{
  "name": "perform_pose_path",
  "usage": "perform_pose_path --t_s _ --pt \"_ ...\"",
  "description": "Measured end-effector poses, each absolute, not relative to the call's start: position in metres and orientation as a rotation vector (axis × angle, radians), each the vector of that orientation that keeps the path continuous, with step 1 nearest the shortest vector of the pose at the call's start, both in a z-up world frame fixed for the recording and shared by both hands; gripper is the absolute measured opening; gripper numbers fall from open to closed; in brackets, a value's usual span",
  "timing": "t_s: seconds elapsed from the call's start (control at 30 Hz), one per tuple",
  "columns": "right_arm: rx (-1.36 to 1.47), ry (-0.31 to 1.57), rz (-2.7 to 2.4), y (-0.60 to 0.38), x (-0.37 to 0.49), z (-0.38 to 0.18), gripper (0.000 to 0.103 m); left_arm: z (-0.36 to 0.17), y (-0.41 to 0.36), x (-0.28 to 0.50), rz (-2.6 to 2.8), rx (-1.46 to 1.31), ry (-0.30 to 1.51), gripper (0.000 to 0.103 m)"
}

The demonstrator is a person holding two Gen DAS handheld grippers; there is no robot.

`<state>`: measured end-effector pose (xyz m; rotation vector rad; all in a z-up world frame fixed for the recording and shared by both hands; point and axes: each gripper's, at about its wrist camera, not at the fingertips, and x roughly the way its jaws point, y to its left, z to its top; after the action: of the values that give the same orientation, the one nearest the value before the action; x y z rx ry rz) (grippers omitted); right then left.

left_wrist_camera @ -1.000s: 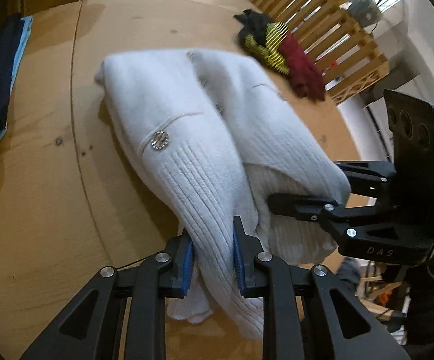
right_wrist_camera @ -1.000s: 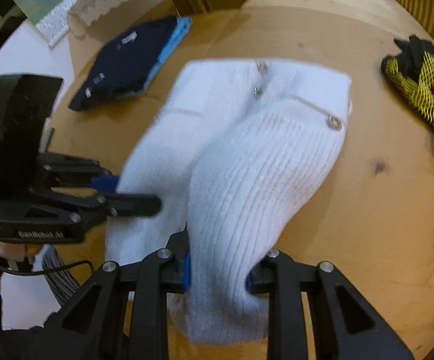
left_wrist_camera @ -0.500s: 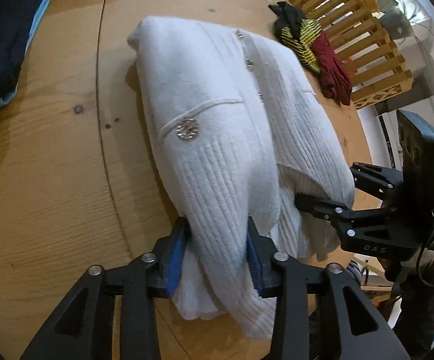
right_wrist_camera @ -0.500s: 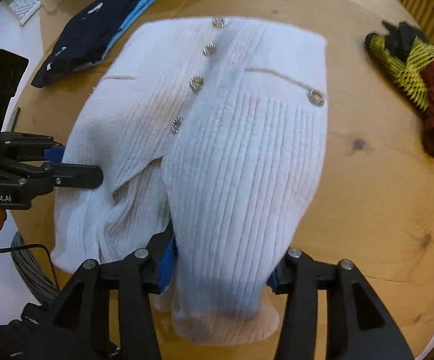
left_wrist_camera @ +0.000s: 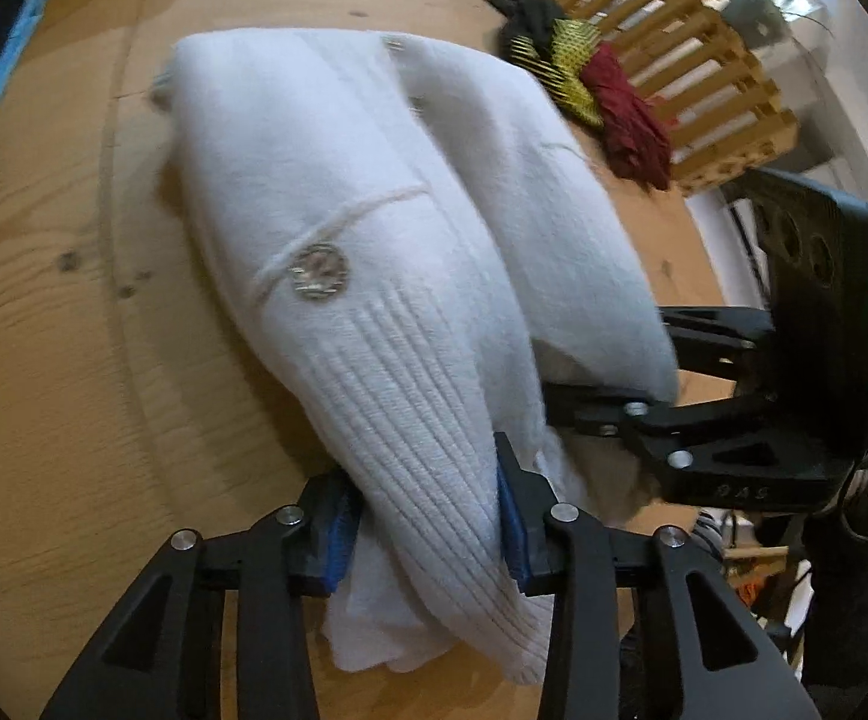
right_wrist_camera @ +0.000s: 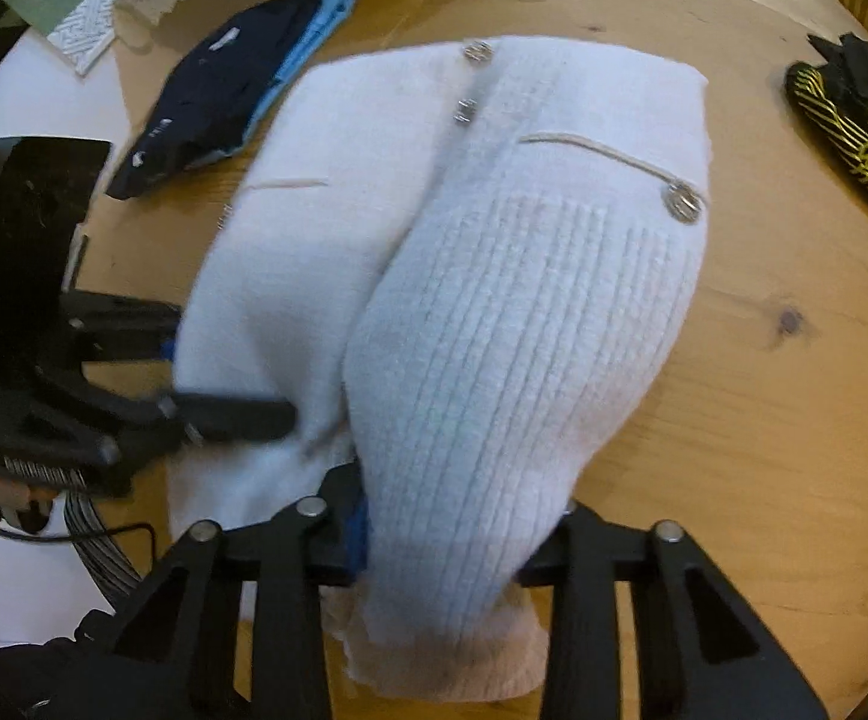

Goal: Fold clothes
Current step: 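Lift the folded cardigan with both tools toward the navy clothes stack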

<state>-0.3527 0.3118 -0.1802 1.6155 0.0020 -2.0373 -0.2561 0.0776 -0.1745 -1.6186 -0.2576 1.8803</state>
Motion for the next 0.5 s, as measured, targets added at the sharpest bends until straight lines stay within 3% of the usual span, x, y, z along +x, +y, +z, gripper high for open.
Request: perform_pose_path --t_s 0.13,0.27,0.5 --pt "1.572 -0.002 -2.053 0.304 -0.343 -0.173 0.026 -0.168 0.082 -0.25 1.882 -1.556 -0.291 0.034" --pt "1.553 -0.15 -2.029 0.309 -0.339 -0.16 0.025 -0.16 0.069 -0.245 1.865 -1.518 -0.391 0.034" --pt "1.48 -0.149 -2.071 0.29 -0.326 -0.121 0.025 -0.118 0.05 -0.236 1.923 -1.438 -0.387 0.034"
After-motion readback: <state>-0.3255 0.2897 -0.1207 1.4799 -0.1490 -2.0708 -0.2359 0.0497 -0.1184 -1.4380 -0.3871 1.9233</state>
